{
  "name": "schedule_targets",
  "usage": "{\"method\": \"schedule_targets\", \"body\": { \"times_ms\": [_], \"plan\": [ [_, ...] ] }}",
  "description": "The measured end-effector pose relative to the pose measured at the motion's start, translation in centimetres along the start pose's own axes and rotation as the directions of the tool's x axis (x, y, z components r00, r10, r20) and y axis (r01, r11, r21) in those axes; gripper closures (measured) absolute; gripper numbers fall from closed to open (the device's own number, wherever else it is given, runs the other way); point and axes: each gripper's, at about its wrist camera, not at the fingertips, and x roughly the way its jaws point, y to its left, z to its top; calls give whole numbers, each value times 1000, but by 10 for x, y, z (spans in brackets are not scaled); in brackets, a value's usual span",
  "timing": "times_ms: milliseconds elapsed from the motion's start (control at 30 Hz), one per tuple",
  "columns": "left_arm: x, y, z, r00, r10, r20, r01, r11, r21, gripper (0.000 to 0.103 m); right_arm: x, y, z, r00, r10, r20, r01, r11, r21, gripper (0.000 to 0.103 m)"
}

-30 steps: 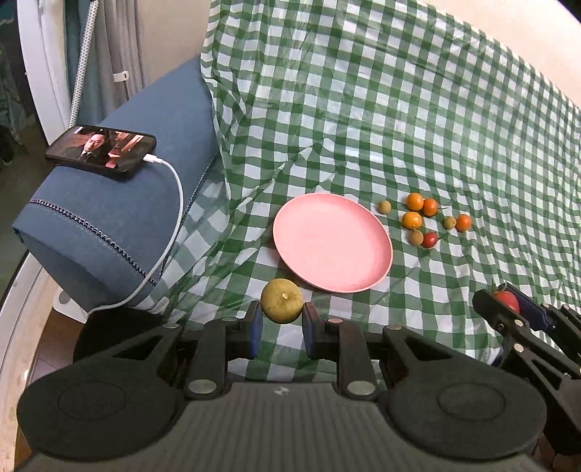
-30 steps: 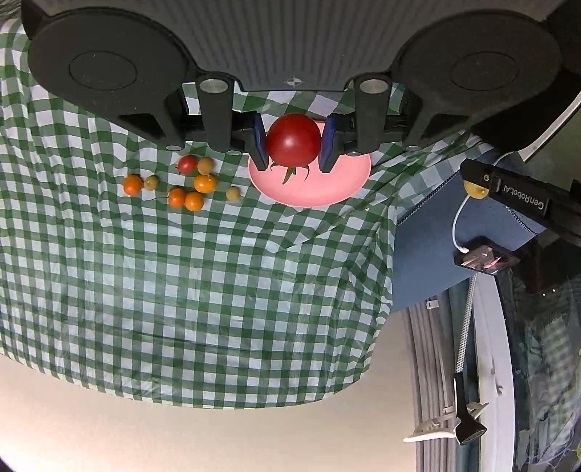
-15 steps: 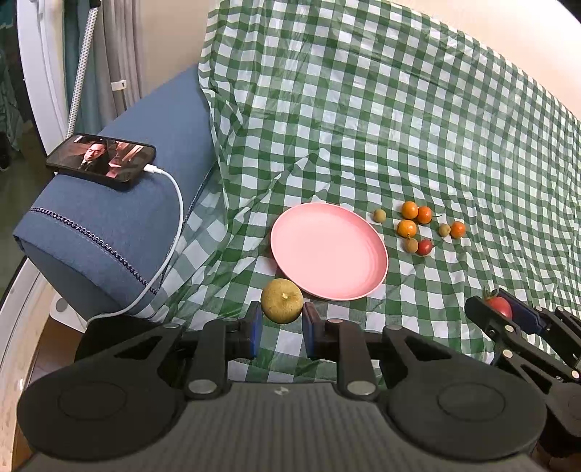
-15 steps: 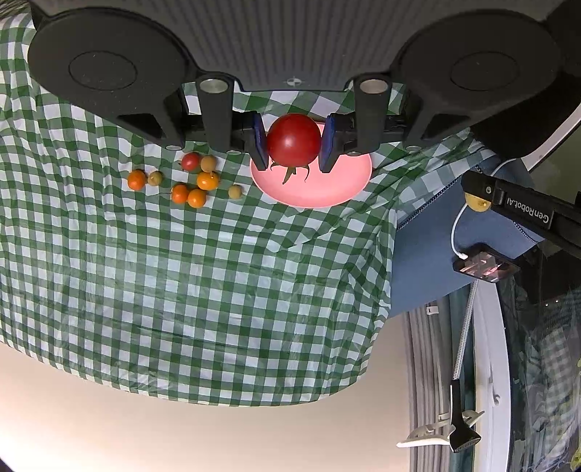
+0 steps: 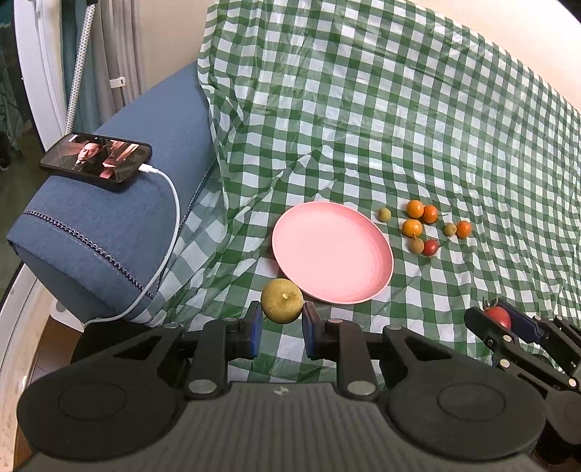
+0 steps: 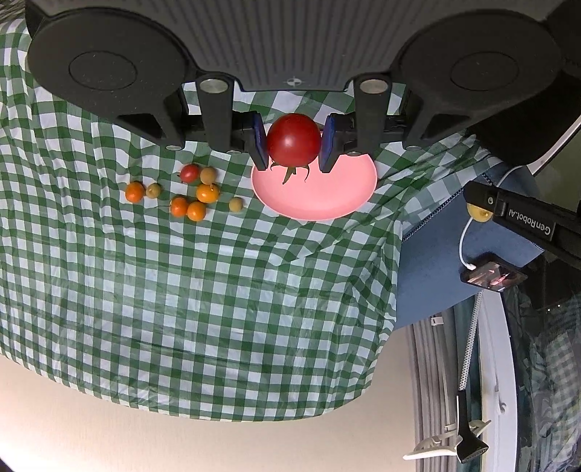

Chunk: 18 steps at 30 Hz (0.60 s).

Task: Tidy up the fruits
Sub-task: 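Carry the yellow-green fruit and red tomato over the pink plate with both tools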

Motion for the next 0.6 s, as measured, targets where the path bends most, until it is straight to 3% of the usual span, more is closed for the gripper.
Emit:
{"method": "schedule_targets", "body": {
  "times_ms": [600],
  "plan": [
    [39,-9,37,1000,5,-17,-6,1000,-12,78,47,-11,15,998,3,-56,-1,999,35,72]
  ]
}}
